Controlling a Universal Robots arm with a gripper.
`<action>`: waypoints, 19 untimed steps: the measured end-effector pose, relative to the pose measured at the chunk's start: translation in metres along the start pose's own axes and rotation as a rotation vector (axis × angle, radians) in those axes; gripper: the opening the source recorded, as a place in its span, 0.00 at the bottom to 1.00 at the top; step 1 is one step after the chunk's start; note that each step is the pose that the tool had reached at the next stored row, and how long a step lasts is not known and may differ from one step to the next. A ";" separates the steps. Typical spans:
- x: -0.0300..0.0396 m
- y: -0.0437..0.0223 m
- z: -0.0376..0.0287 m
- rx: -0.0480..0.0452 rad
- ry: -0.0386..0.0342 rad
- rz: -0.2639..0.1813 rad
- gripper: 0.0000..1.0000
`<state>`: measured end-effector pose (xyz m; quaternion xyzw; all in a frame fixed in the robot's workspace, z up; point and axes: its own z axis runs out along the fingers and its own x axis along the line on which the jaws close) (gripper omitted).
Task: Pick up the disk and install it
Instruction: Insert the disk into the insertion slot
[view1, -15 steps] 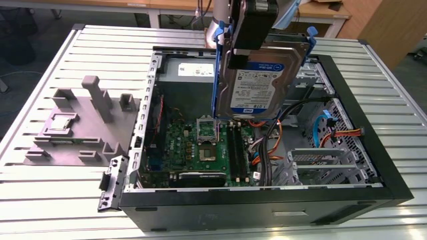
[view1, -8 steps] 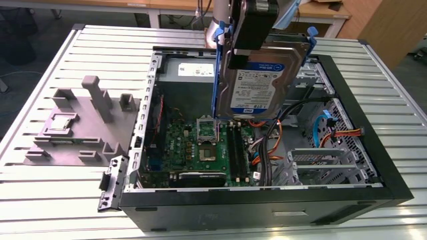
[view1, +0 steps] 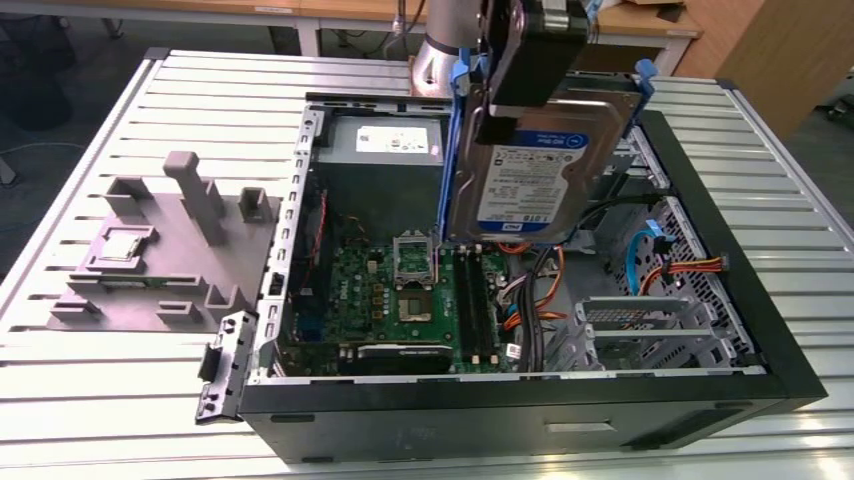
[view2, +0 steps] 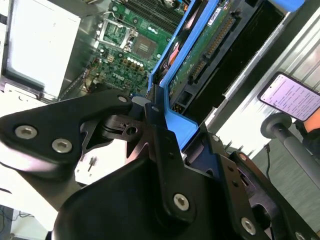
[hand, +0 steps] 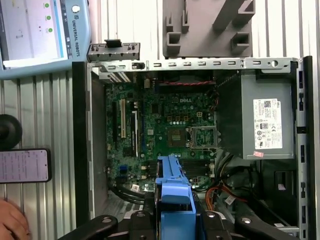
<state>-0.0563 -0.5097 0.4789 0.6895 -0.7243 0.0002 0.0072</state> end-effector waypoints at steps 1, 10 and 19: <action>0.0026 -0.0002 0.0002 0.0000 0.0000 0.000 0.36; 0.0174 -0.0138 0.0049 0.0002 -0.0002 0.000 0.36; 0.0244 -0.0297 0.0106 0.0014 -0.0002 0.000 0.36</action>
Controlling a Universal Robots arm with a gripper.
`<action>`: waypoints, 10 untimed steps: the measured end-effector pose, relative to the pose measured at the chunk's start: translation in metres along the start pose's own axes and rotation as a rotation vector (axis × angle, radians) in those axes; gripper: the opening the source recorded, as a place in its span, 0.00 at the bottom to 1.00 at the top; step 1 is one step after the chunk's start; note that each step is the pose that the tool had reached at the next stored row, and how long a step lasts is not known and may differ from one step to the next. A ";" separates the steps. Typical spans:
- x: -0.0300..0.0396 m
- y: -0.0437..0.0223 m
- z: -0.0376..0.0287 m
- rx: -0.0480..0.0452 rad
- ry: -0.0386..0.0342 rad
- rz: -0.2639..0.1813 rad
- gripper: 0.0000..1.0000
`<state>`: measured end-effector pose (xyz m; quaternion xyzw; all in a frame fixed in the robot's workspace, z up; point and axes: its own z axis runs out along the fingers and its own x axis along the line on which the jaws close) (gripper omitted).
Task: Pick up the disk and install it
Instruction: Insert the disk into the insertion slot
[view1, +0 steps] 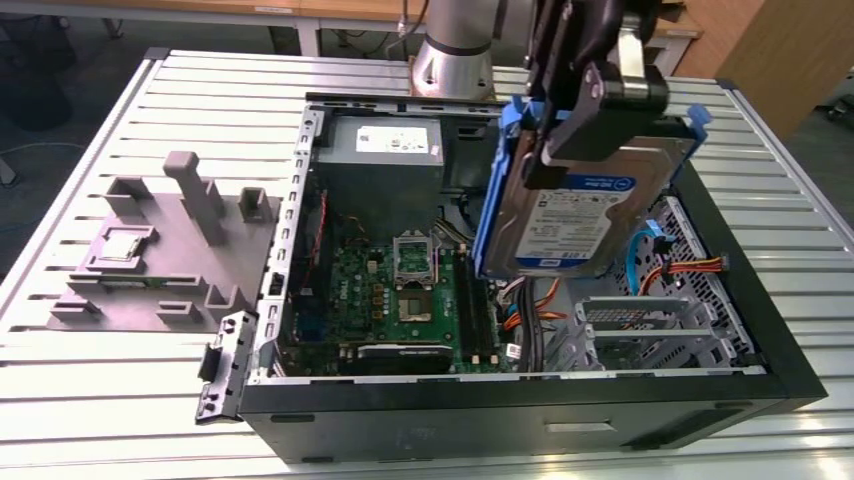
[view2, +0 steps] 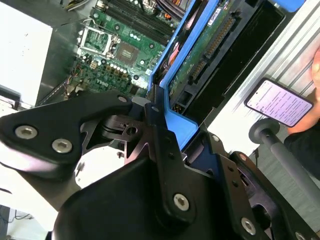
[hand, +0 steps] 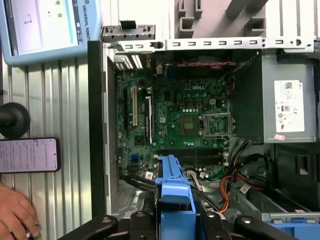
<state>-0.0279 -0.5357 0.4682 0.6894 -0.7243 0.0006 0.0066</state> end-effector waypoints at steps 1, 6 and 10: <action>0.0000 -0.0034 0.0003 -0.0001 0.0002 0.000 0.36; -0.0007 -0.0200 0.0021 -0.0001 0.0002 0.000 0.36; 0.0022 -0.0236 0.0048 -0.0001 0.0007 0.000 0.36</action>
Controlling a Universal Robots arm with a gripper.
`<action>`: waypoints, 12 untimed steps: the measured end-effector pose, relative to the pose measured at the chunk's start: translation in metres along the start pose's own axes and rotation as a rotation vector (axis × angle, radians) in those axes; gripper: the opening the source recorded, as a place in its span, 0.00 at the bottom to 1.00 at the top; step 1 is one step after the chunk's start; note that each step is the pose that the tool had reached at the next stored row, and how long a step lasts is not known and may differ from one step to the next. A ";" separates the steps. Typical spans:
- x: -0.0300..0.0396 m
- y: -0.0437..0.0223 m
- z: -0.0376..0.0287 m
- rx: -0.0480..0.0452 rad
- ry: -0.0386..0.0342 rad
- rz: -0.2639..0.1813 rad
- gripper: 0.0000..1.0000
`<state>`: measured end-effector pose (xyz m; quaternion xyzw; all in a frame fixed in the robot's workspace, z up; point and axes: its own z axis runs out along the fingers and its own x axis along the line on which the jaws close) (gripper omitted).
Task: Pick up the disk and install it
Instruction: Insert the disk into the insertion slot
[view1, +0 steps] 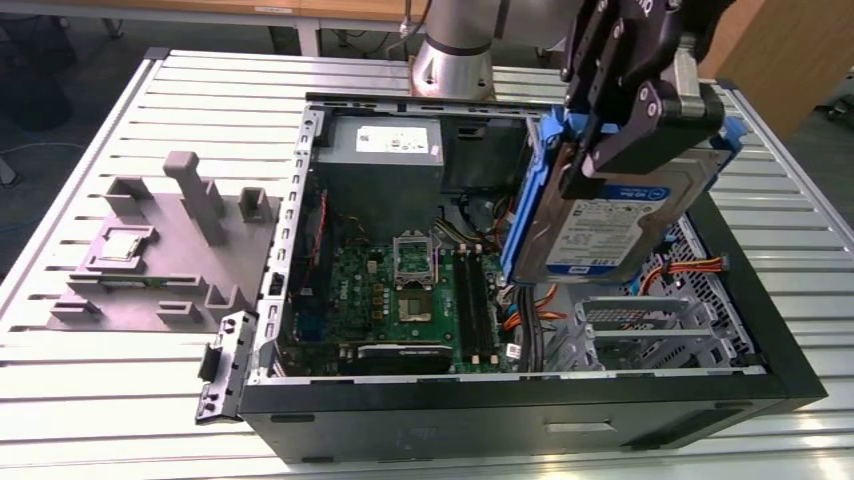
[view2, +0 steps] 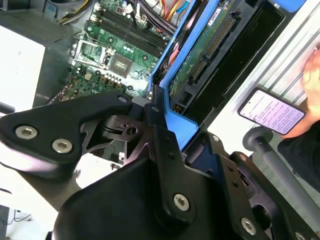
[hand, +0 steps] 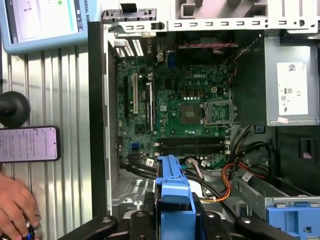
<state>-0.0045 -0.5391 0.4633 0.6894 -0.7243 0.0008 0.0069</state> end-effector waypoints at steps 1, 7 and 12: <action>0.0010 -0.0008 0.0007 0.0000 0.0002 0.000 0.36; 0.0029 -0.0153 0.0027 0.0000 0.0003 0.000 0.36; 0.0023 -0.0299 0.0034 0.0000 0.0002 0.000 0.36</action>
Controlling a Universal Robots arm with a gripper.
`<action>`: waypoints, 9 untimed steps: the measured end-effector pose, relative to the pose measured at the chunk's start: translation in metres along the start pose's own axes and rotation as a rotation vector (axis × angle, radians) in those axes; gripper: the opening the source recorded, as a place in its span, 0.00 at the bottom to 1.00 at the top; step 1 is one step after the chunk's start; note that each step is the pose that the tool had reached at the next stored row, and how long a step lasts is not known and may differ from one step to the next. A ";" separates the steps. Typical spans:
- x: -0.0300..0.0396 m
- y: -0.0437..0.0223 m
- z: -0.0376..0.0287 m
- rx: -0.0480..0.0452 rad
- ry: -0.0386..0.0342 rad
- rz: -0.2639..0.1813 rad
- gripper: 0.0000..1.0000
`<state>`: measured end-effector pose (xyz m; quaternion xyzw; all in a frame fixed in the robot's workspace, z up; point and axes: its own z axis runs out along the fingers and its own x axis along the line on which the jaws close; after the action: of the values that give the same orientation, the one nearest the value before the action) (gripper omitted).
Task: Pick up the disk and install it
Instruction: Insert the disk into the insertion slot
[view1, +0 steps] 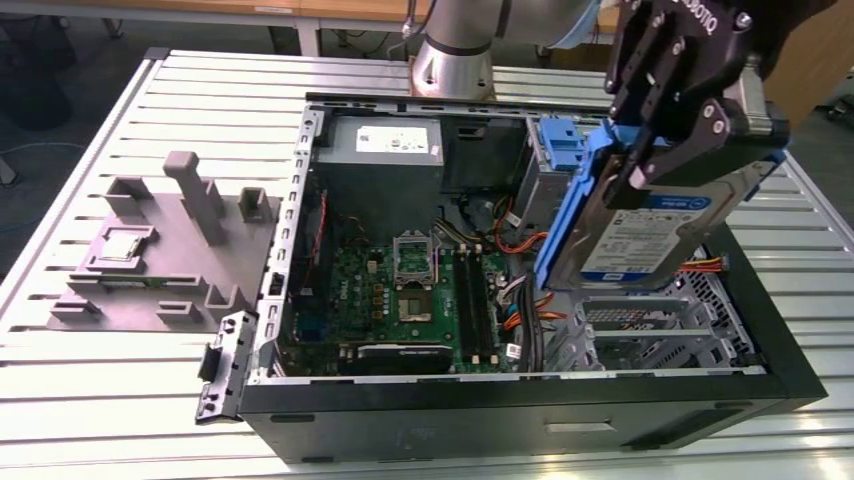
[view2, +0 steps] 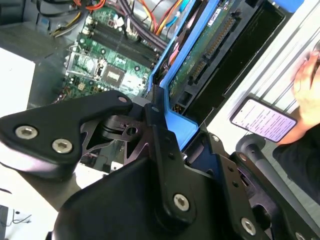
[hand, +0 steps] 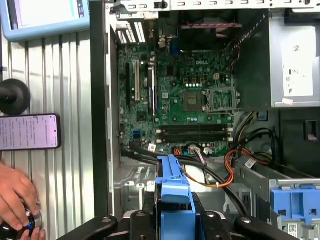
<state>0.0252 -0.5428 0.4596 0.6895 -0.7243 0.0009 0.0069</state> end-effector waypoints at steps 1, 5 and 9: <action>-0.0001 -0.0021 0.0002 0.0000 0.0000 0.000 0.36; 0.0001 -0.0070 0.0016 0.0000 -0.0001 0.000 0.36; 0.0035 -0.0108 0.0042 0.0000 -0.0001 0.000 0.36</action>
<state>0.0358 -0.5469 0.4554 0.6895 -0.7243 0.0009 0.0069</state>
